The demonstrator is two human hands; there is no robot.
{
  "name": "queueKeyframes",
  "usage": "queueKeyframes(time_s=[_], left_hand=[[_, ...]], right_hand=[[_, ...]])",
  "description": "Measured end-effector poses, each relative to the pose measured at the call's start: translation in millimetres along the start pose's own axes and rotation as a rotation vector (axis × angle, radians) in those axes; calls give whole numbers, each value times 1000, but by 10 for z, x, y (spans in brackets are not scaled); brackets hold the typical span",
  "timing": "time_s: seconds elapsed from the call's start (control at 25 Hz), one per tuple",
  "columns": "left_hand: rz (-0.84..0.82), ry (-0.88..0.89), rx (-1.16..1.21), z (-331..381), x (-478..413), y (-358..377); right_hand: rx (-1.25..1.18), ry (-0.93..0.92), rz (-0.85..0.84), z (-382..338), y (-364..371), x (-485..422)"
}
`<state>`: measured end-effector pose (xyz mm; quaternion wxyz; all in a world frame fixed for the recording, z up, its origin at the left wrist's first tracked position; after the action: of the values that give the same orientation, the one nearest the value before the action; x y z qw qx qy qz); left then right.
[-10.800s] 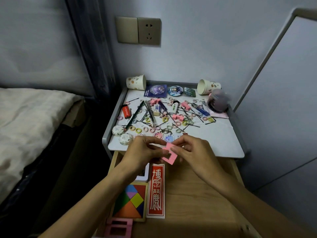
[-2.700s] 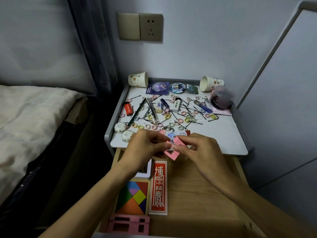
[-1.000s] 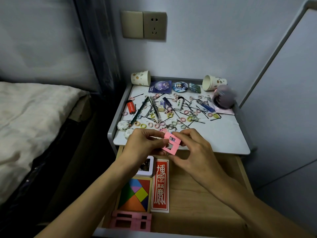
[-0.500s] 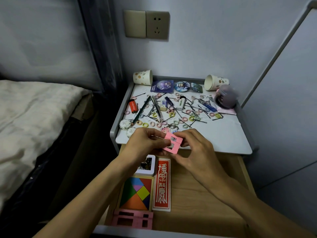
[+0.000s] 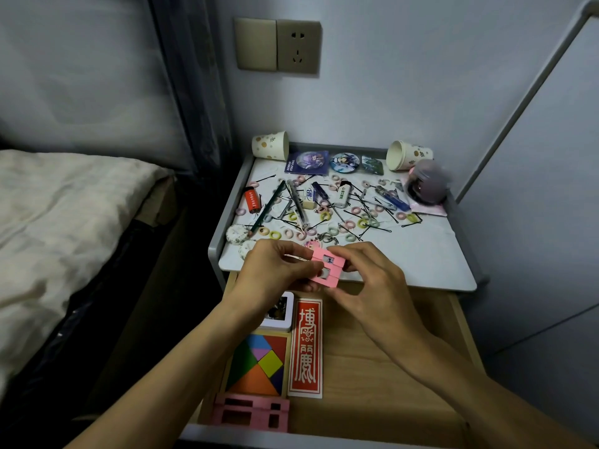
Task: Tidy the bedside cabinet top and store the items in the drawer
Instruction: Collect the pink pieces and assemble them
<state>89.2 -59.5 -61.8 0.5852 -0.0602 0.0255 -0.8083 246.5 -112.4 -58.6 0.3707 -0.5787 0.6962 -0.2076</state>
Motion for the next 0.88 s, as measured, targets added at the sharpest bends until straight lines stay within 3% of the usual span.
queueKeyframes(time_s=[0.4,0.64,0.72,0.84,0.88], left_hand=[[-23,-7,-14,6,17,-59],[-149,-146,-68,-80,99,-236],[-180,-156,-394,-134,109,-438],[11,-210,-1267,-204,119,-854],[55,-245,-1392,-229,123,-911]], right_hand=[[-21,1,-10,-16,14,19],[8,-24,-92,-55,191,84],[-16,7,-211,10,350,130],[37,14,-525,110,740,290],[73,-34,-611,124,871,361]])
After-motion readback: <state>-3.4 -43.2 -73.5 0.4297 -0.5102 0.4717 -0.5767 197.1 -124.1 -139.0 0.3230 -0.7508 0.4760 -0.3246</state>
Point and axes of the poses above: each hand's wrist, its own x-axis away from the middle knuckle, its own y-axis out of the palm, z = x × y, the point moved 3 cm from there along -x, towards the middle knuckle, and after that the axes turned 8 degrees about y, right-handed, at the moved point
